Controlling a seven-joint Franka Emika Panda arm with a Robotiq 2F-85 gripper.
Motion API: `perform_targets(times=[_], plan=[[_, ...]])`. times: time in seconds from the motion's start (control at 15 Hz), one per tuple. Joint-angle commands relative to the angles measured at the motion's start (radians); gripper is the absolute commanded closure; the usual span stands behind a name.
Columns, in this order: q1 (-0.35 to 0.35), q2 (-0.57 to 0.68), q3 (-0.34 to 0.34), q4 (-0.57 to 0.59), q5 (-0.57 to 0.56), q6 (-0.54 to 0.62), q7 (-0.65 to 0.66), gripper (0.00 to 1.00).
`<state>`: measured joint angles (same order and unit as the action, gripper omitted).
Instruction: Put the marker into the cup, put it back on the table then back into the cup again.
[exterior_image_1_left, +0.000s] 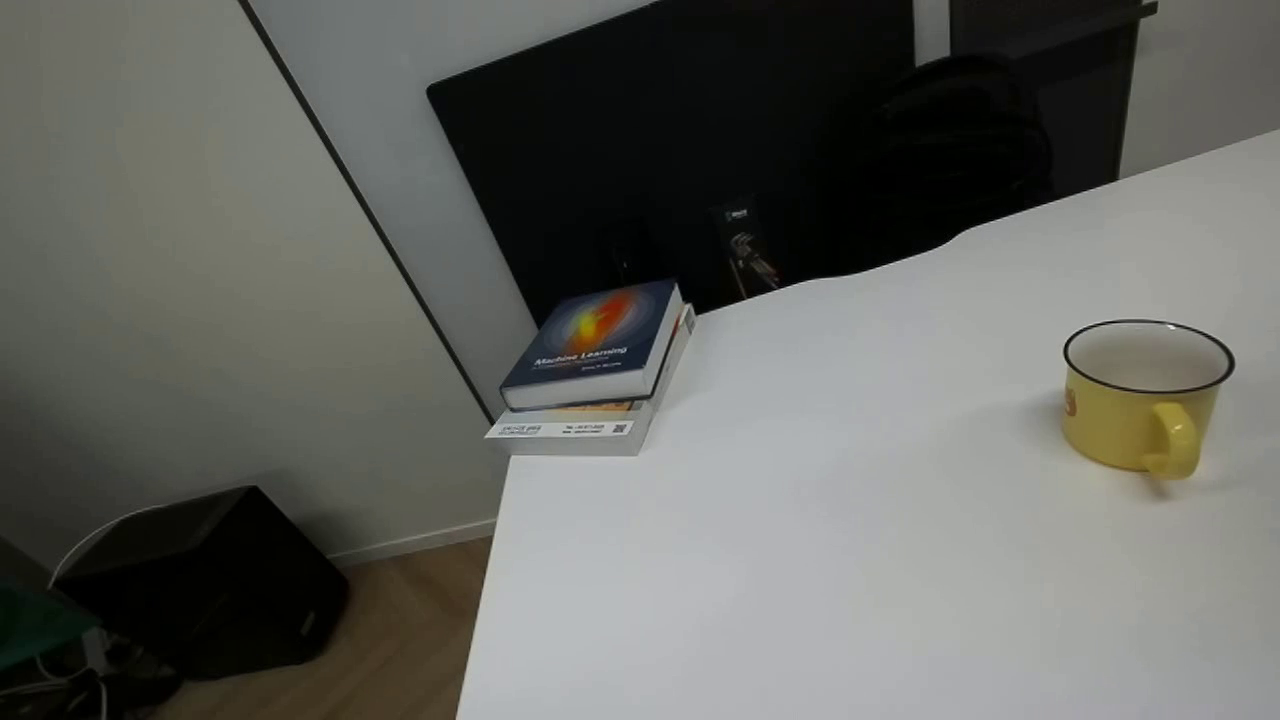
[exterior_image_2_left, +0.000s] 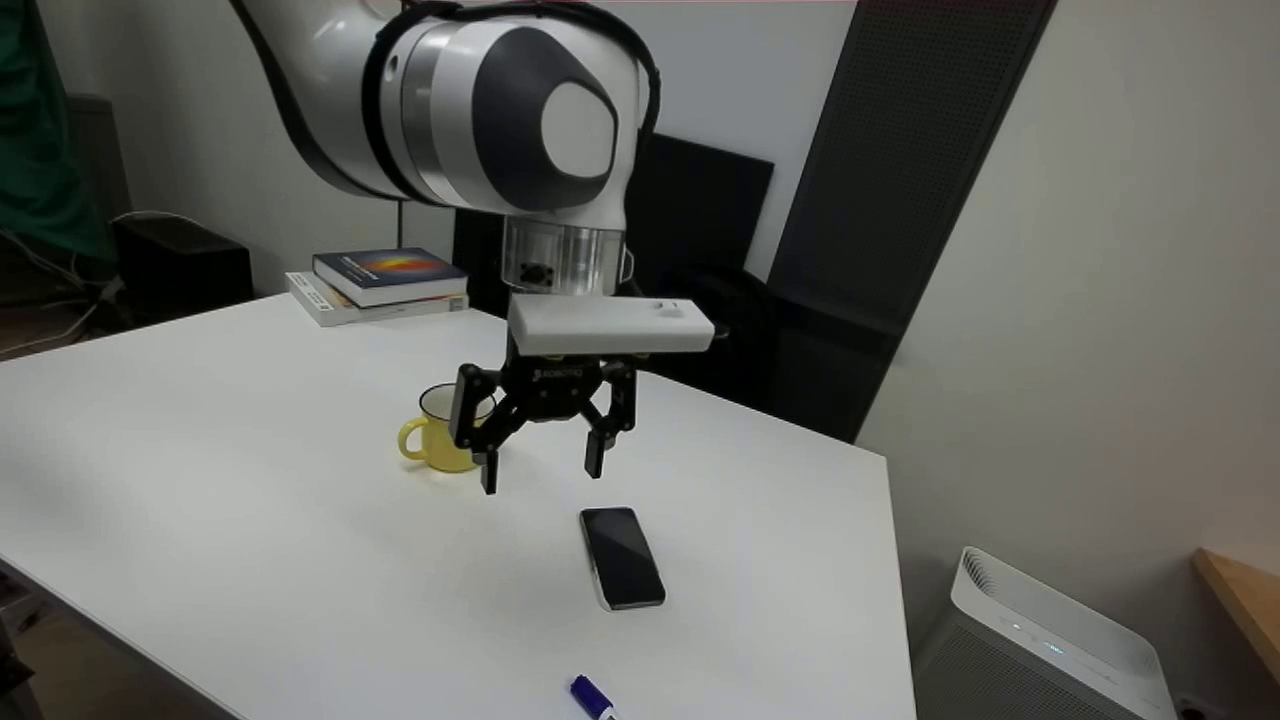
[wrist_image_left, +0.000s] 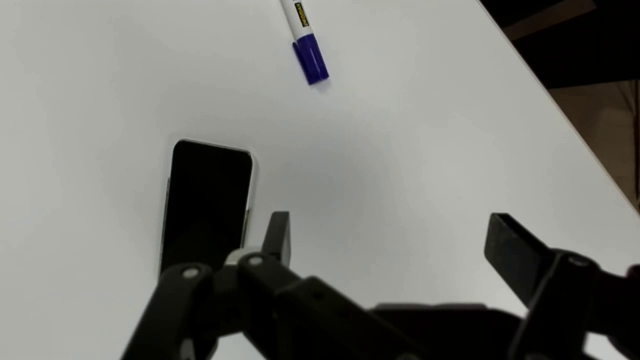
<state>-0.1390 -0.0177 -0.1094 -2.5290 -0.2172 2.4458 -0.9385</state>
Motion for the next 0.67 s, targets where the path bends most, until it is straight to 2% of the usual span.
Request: perform_targets(times=[0.0,0.27,0.4,0.47,0.6], plan=[[-0.008,-0.065,-0.024,-0.059,0.006,0.097,0.126,0.00],[-0.032,-0.092,-0.051,-0.099,-0.040,0.212,0.275,0.00],[-0.057,-0.083,-0.060,-0.105,-0.116,0.260,0.393,0.00],[-0.029,-0.064,-0.061,-0.080,-0.051,0.216,0.273,0.00],[-0.045,-0.065,-0.068,-0.090,-0.093,0.241,0.335,0.00]])
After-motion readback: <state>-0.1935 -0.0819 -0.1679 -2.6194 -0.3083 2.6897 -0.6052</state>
